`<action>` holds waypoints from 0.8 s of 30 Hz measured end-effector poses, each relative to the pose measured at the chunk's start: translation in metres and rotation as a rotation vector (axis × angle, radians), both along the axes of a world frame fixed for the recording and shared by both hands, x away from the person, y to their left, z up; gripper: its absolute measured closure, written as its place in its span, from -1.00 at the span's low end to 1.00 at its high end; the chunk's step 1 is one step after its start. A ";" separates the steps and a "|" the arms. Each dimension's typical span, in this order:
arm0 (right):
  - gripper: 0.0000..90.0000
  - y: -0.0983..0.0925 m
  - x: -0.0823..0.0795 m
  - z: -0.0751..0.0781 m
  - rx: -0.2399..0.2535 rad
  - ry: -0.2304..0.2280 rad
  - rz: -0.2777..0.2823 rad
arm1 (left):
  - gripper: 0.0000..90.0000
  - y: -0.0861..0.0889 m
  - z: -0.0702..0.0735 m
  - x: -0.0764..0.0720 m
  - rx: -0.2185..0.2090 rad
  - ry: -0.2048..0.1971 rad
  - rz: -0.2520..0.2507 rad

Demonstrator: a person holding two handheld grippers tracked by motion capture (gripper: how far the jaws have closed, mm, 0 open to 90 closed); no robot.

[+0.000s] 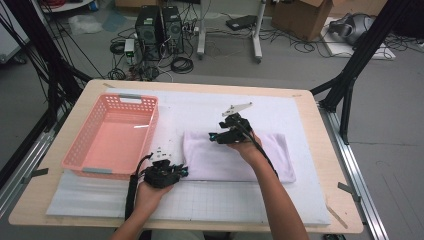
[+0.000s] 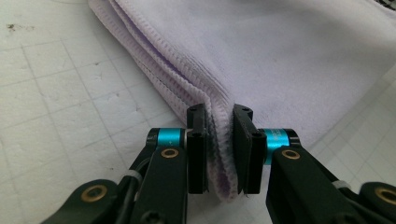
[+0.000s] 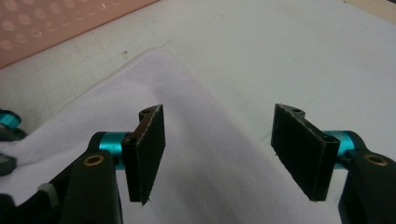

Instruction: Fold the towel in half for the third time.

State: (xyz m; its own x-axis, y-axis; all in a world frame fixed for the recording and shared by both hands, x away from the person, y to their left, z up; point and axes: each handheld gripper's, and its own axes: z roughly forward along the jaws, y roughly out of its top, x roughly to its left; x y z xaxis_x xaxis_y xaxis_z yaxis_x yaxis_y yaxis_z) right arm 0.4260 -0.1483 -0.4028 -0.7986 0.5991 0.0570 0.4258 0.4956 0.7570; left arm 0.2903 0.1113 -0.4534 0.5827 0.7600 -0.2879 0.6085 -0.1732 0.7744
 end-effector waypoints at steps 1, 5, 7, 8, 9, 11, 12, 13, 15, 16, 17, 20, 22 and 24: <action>-0.21 0.004 0.003 0.000 -0.008 0.007 0.003 | 0.70 0.000 0.000 0.000 -0.003 0.003 0.000; -0.06 0.021 0.012 -0.003 -0.042 0.022 0.034 | 0.68 0.002 0.000 0.001 -0.009 0.015 -0.002; -0.05 0.028 0.015 -0.007 -0.044 0.037 0.044 | 0.67 0.002 0.000 0.001 -0.008 0.016 -0.002; -0.02 0.032 0.017 -0.009 -0.054 0.043 0.052 | 0.67 0.002 0.000 0.001 -0.009 0.017 -0.001; 0.00 0.036 0.018 -0.010 -0.063 0.052 0.059 | 0.67 0.002 0.000 0.001 -0.011 0.018 0.000; 0.01 0.046 0.020 -0.013 -0.073 0.056 0.074 | 0.67 0.002 0.000 0.001 -0.014 0.022 0.002; 0.02 0.050 0.021 -0.013 -0.074 0.058 0.081 | 0.67 0.003 0.000 0.001 -0.014 0.023 0.002; 0.02 0.055 0.022 -0.014 -0.080 0.056 0.093 | 0.67 0.003 0.000 0.001 -0.015 0.027 0.001; 0.10 0.063 0.024 -0.016 -0.098 0.051 0.117 | 0.67 0.003 0.000 0.001 -0.017 0.028 0.005; 0.12 0.066 0.025 -0.017 -0.097 0.062 0.120 | 0.67 0.003 0.000 0.001 -0.017 0.029 0.005; 0.13 0.069 0.027 -0.018 -0.104 0.067 0.128 | 0.67 0.003 0.000 0.000 -0.019 0.029 0.008; 0.17 0.076 0.031 -0.024 -0.134 0.087 0.141 | 0.67 0.004 0.000 0.000 -0.021 0.034 0.008; 0.25 0.079 0.034 -0.026 -0.155 0.096 0.158 | 0.67 0.004 0.000 0.000 -0.021 0.031 0.012; 0.35 0.079 0.037 -0.026 -0.159 0.111 0.170 | 0.68 0.004 -0.001 -0.001 -0.014 0.025 0.010</action>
State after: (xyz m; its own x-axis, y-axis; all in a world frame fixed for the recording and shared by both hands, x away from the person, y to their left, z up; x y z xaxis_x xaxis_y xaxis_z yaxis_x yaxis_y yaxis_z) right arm 0.4633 -0.0689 -0.4284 -0.8830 0.4648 0.0656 0.4020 0.6766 0.6170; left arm 0.2895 0.1151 -0.4539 0.5673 0.7616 -0.3133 0.6297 -0.1560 0.7610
